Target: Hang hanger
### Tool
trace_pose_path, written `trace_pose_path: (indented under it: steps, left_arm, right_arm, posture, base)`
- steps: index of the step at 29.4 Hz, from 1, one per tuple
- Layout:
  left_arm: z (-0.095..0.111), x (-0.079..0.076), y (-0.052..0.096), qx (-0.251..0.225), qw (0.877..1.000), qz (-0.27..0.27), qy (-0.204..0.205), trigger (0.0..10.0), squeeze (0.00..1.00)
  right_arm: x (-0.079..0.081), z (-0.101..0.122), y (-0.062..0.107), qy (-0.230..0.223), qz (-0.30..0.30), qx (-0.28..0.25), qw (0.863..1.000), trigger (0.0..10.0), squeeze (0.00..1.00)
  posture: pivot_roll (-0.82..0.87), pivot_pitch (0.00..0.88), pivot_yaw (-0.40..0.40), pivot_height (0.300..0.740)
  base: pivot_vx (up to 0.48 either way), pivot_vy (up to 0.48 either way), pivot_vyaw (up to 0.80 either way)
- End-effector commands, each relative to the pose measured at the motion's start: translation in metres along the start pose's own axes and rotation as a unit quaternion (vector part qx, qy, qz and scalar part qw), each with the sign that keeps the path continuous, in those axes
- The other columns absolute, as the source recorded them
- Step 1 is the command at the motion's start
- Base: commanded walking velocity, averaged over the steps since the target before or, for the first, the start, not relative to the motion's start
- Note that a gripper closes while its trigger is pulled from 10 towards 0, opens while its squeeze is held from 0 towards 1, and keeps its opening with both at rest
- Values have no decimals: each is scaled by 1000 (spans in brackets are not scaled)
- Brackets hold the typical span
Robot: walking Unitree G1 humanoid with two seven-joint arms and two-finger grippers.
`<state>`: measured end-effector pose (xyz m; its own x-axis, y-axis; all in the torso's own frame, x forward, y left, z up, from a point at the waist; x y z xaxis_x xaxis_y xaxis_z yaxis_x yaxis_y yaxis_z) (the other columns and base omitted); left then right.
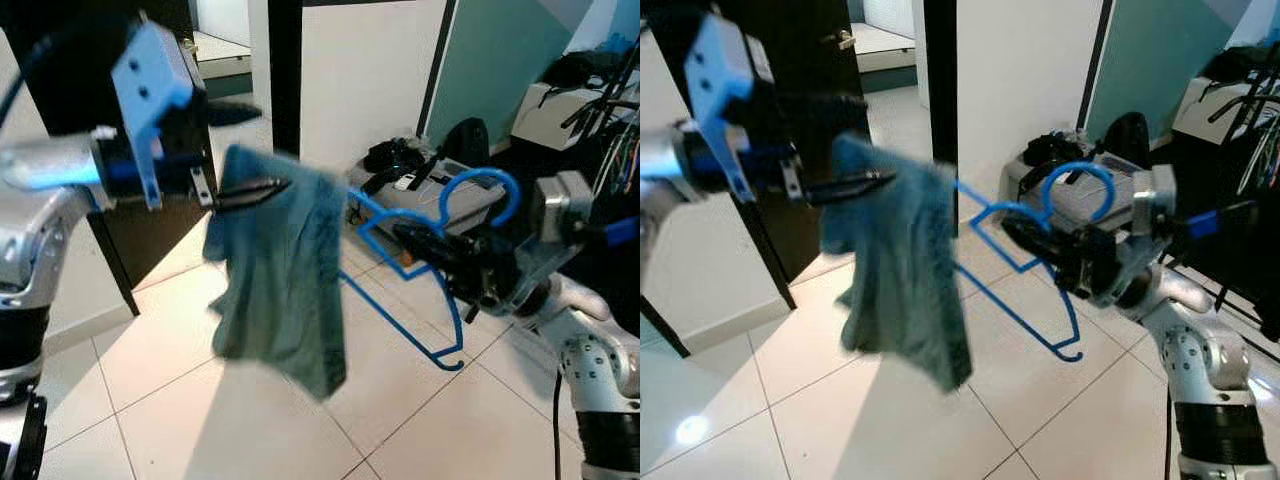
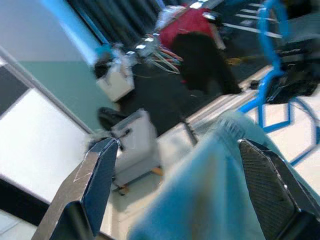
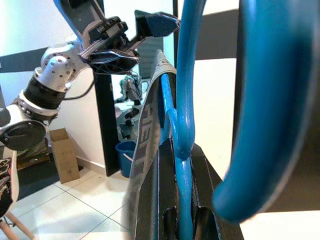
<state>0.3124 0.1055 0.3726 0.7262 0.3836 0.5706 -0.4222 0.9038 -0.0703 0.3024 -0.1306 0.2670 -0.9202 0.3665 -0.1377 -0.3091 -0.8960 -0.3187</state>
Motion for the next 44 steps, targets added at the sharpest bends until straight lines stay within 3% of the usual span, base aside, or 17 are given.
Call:
trace_pose_path:
  steps: [1,5,10,13,24,25,26,27,31,32,44]
  left_arm:
    - [3,-2,1,9,1000,-17,-7,10000,0]
    - [-5,-15,0,44,996,-77,-6,10000,0]
    - [-11,-23,2,62,992,-107,-3,10000,0]
    - [-33,-31,10,123,981,-148,-8,10000,0]
    - [-45,-29,10,146,979,-144,-17,10000,0]
    - [-47,-27,9,148,979,-139,-19,9216,0]
    - [-47,-27,9,148,979,-139,-19,9216,0]
    - [-48,-25,9,148,979,-137,-18,3765,0]
    - [-48,-25,9,148,979,-137,-18,3765,0]
    - [-48,-27,10,147,979,-141,-12,0,0]
    - [-62,-41,13,169,969,-180,4,0,0]
  right_arm:
    - [5,-1,-2,9,12,7,1000,10000,0]
    - [8,-5,-1,11,19,17,1000,10000,0]
    - [9,-6,-1,11,21,19,1000,10000,0]
    - [11,-7,-2,13,26,23,999,10000,0]
    - [14,-7,-4,17,32,25,999,10000,0]
    - [15,-7,-5,18,34,25,999,10000,0]
    - [15,-7,-5,18,34,25,999,10000,0]
    - [15,-7,-5,18,35,26,999,10000,0]
    - [15,-7,-5,18,35,26,999,10000,0]
    - [15,-8,-5,19,35,27,999,10000,0]
    - [14,-12,-4,25,33,43,998,10000,0]
  posture:
    - [26,0,-15,740]
    - [22,0,-12,740]
    - [20,0,-12,740]
    - [21,0,-11,740]
    - [16,0,-9,740]
    - [14,0,-8,740]
    - [14,0,-8,740]
    - [13,0,-7,740]
    - [13,0,-7,740]
    - [14,0,-6,740]
    - [10,0,-6,740]
  base:
    - [0,0,0]
    - [0,0,0]
    - [0,0,0]
    - [0,0,0]
    - [0,0,0]
    - [0,0,0]
    - [0,0,0]
    - [0,0,0]
    - [0,0,0]
    - [0,0,0]
    - [0,0,0]
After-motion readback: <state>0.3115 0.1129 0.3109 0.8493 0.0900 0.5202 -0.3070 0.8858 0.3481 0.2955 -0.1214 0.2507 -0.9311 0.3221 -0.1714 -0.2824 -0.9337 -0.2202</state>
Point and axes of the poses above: a point about 5 cm out from each wrist's last joint towards the gripper, its own y axis pointing back from the gripper into the wrist, its own z axis along the axis of the wrist's last joint, x = y × z, the point moved 6 cm from there along -y, pointing out of the wrist towards the gripper, and after that the axes turned 6 degrees about y, right-handed, at the moved point
